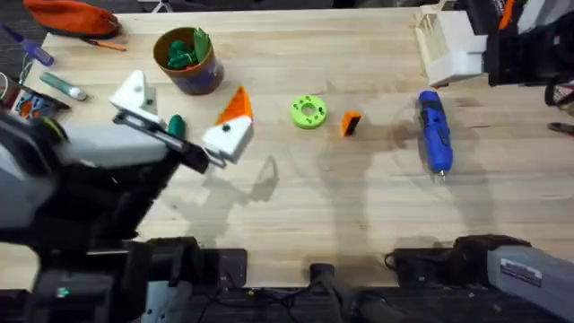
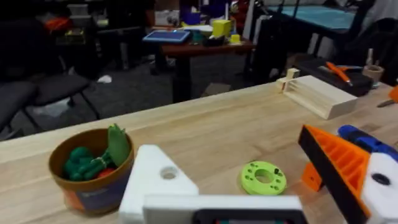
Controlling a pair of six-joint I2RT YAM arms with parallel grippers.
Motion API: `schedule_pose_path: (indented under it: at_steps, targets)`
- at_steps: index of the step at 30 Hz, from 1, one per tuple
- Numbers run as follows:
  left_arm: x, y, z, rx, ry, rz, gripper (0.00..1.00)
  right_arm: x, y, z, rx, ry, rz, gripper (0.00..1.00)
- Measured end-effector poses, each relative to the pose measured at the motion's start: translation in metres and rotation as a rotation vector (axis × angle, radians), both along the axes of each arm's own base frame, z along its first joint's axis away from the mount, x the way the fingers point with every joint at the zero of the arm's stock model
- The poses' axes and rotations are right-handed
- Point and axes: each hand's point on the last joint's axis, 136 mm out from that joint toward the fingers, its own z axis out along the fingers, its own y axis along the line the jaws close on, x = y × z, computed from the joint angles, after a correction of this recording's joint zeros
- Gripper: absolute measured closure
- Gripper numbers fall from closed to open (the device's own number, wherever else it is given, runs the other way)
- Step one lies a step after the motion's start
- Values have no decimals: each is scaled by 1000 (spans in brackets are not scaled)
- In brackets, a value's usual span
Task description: Pick up the gripper from the table and insert it into the empty holder that is missing its gripper. Then pick up a screw, insert it into the mounting hole, and use the screwdriver to tighten it. Finally, clean up the table by picking up the vegetable and placing it into the bucket.
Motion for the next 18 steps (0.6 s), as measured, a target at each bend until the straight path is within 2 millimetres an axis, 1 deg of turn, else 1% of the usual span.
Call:
schedule_pose_path:
  at_steps: [3,7,10,18]
  targets:
    - [-5,-7,-12,1,-34,-45,14,0,0,0,0,0,0,8]
    - [-12,-17,-35,0,-36,-115,15,0,0,0,0,0,0,8]
    - [-17,-24,-47,0,-41,-157,14,0,0,0,0,0,0,8]
    - [-24,-37,-55,12,-111,-258,14,0,0,0,0,0,0,8]
